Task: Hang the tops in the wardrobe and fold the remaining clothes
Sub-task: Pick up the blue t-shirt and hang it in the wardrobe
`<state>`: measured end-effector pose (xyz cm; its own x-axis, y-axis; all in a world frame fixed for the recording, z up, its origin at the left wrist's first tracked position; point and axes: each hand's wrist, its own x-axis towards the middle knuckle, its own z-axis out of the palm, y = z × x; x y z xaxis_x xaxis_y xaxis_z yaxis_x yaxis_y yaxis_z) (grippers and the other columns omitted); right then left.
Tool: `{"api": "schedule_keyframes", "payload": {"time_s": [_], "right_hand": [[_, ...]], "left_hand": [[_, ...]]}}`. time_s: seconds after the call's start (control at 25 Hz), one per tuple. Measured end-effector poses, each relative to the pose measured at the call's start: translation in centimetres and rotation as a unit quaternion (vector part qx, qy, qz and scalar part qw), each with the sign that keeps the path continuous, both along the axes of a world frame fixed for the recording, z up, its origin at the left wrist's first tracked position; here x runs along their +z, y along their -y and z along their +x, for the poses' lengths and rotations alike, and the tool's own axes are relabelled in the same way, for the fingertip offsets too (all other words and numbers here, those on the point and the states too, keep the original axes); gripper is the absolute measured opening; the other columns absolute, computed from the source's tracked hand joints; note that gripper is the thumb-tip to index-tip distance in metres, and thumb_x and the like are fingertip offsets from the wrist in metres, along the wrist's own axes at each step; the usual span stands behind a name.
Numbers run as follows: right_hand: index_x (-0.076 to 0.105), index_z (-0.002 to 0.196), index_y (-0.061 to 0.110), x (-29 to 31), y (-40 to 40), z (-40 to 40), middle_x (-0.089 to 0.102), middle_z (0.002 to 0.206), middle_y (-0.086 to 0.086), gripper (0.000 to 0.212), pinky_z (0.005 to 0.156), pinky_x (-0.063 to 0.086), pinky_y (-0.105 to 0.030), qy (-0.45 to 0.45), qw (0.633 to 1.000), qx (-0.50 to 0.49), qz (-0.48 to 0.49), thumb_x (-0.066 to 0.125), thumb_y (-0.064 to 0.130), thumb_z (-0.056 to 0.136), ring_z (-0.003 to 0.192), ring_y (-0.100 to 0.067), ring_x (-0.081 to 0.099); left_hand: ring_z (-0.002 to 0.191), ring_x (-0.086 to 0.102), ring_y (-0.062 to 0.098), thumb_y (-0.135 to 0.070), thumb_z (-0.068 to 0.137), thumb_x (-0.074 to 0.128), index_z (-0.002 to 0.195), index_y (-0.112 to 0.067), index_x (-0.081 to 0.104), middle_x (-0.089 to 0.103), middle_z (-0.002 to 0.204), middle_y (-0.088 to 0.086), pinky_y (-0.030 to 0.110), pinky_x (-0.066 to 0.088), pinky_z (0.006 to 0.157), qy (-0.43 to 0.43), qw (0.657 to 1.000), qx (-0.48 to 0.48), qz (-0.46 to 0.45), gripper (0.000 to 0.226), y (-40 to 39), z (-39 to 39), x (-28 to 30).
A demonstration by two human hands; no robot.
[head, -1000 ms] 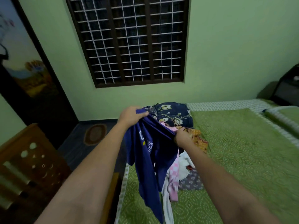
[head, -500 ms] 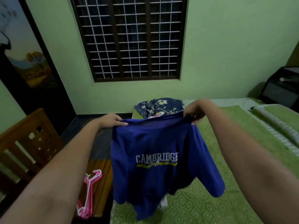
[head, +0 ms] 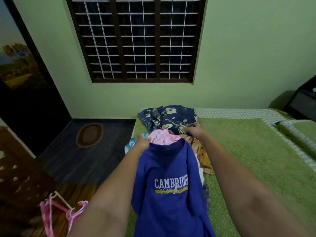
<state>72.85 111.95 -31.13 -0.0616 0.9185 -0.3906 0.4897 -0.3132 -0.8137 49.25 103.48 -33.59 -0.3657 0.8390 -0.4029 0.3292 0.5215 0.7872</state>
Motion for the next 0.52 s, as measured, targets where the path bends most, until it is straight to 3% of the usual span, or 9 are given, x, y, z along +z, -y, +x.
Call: {"api": "schedule_keyframes", "payload": {"time_s": [0.08,0.2,0.32,0.4,0.52], "right_hand": [[0.013,0.149,0.002,-0.7,-0.2,-1.2,0.034,0.141,-0.013,0.097,0.086,0.044,-0.034,-0.035,0.999,-0.007,-0.007,0.077,0.019,0.079,0.128,-0.031,0.042],[-0.004,0.151,0.004,-3.0,-0.8,-3.4,0.013,0.157,-0.014,0.094,0.108,0.033,-0.041,0.007,0.997,0.020,-0.069,0.066,0.023,0.090,0.140,-0.033,0.026],[-0.004,0.151,0.005,-6.5,-0.7,-8.7,0.012,0.158,-0.012,0.093,0.109,0.030,-0.041,0.048,0.987,0.091,-0.122,0.063,0.029,0.091,0.142,-0.032,0.024],[0.001,0.151,0.002,-10.1,0.3,-15.1,0.018,0.156,-0.014,0.089,0.106,0.033,-0.041,0.079,0.971,0.174,-0.144,0.062,0.028,0.092,0.139,-0.033,0.028],[0.031,0.142,-0.005,-15.0,4.4,-26.4,0.044,0.135,-0.015,0.069,0.098,0.041,-0.037,0.150,0.932,0.303,-0.134,0.062,0.030,0.091,0.120,-0.029,0.048]], "left_hand": [[0.142,0.023,0.032,-0.031,0.098,0.049,0.152,-0.007,0.002,0.014,0.158,0.015,0.034,0.022,0.113,-0.031,1.000,0.003,0.006,0.075,-1.3,0.4,-2.0],[0.138,0.032,0.034,-0.027,0.095,0.054,0.151,-0.005,0.003,0.024,0.154,0.020,0.035,0.029,0.112,-0.008,0.997,0.071,-0.014,0.079,-1.0,-2.8,-5.1],[0.141,0.027,0.032,-0.029,0.096,0.054,0.150,-0.002,0.006,0.020,0.156,0.017,0.033,0.026,0.113,0.016,0.991,0.123,-0.047,0.078,3.3,-8.2,-8.7],[0.138,0.034,0.033,-0.029,0.097,0.053,0.147,0.002,0.022,0.031,0.151,0.020,0.034,0.030,0.109,0.009,0.981,0.178,-0.077,0.067,7.8,-13.0,-11.2],[0.121,0.053,0.033,-0.023,0.099,0.048,0.127,0.004,0.052,0.056,0.130,0.020,0.031,0.043,0.092,0.002,0.966,0.227,-0.119,0.040,15.7,-20.4,-14.4]]}}
